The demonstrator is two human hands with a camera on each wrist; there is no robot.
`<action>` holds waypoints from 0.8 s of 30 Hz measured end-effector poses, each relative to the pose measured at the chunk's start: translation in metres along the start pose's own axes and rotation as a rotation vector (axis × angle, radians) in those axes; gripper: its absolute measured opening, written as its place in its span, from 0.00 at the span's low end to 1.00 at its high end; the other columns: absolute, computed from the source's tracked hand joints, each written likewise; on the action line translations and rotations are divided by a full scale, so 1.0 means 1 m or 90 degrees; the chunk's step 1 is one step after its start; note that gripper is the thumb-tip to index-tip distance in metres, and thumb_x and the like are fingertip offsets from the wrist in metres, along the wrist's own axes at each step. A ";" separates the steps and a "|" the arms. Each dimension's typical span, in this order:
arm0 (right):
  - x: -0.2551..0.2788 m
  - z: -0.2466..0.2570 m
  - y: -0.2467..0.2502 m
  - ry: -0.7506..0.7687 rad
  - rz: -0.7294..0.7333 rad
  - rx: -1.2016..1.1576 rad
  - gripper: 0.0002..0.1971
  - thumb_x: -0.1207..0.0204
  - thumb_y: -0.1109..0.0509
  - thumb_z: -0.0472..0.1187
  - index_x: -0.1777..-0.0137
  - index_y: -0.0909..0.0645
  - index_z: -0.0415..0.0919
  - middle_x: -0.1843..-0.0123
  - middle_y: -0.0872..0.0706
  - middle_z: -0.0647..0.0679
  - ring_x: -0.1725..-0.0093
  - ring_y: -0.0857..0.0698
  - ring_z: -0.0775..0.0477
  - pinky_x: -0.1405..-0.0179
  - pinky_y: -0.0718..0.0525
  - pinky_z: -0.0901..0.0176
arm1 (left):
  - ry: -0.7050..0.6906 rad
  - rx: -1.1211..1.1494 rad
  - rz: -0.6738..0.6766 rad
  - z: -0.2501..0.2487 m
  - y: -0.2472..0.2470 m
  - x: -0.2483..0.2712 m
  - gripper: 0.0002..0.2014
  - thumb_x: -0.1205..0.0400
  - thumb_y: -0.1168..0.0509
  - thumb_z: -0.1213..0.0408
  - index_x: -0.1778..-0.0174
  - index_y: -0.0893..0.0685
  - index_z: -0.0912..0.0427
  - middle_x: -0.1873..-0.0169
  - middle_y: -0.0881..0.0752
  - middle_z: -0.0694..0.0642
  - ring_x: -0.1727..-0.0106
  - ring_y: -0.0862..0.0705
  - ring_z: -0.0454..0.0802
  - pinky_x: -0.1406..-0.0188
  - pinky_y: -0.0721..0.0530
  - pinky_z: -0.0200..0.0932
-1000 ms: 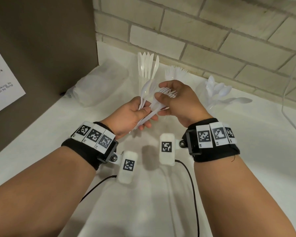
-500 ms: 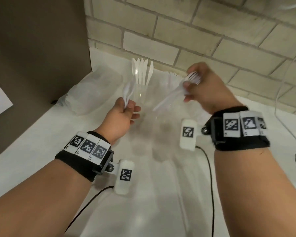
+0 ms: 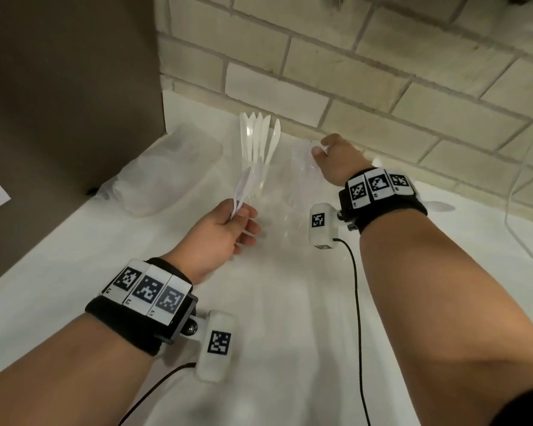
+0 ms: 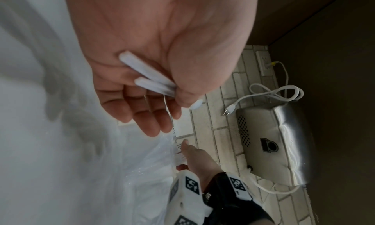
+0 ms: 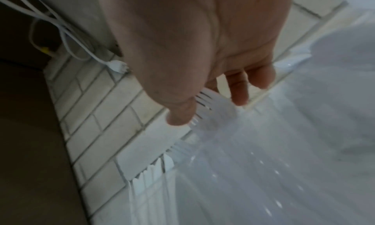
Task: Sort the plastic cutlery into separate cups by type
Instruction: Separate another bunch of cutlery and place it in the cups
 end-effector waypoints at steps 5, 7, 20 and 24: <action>0.007 0.000 0.008 0.037 -0.068 0.040 0.28 0.14 0.52 0.57 0.18 0.40 0.45 0.20 0.34 0.41 0.23 0.38 0.32 0.25 0.40 0.44 | 0.010 -0.008 0.022 0.001 0.000 0.000 0.12 0.11 0.47 0.59 0.49 0.18 0.54 0.60 0.14 0.50 0.63 0.16 0.46 0.60 0.24 0.44; 0.015 0.004 0.020 0.073 -0.141 0.062 0.29 0.16 0.48 0.59 0.20 0.36 0.46 0.21 0.33 0.41 0.25 0.36 0.32 0.26 0.40 0.48 | 0.007 -0.006 0.030 -0.001 -0.002 0.000 0.13 0.11 0.47 0.59 0.48 0.18 0.55 0.61 0.15 0.50 0.64 0.17 0.47 0.60 0.24 0.44; 0.132 0.060 -0.028 0.075 0.115 -0.555 0.10 0.20 0.31 0.40 0.42 0.27 0.44 0.61 0.15 0.41 0.72 0.17 0.43 0.74 0.22 0.54 | -0.047 -0.187 0.137 -0.011 0.005 0.009 0.11 0.11 0.49 0.59 0.55 0.24 0.56 0.66 0.24 0.50 0.69 0.24 0.46 0.69 0.25 0.34; 0.140 0.065 -0.044 0.052 0.130 -0.591 0.07 0.17 0.36 0.36 0.42 0.30 0.42 0.60 0.18 0.37 0.71 0.19 0.44 0.74 0.20 0.58 | -0.031 -0.253 0.144 -0.008 0.014 0.017 0.12 0.11 0.48 0.58 0.59 0.26 0.53 0.65 0.23 0.51 0.67 0.22 0.46 0.72 0.24 0.30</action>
Point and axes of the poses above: each hand's wrist, its own x-axis away from the middle knuckle, its own y-axis out of the back of the hand, z = x × y, the point moved 1 cm from there along -x, towards the middle knuckle
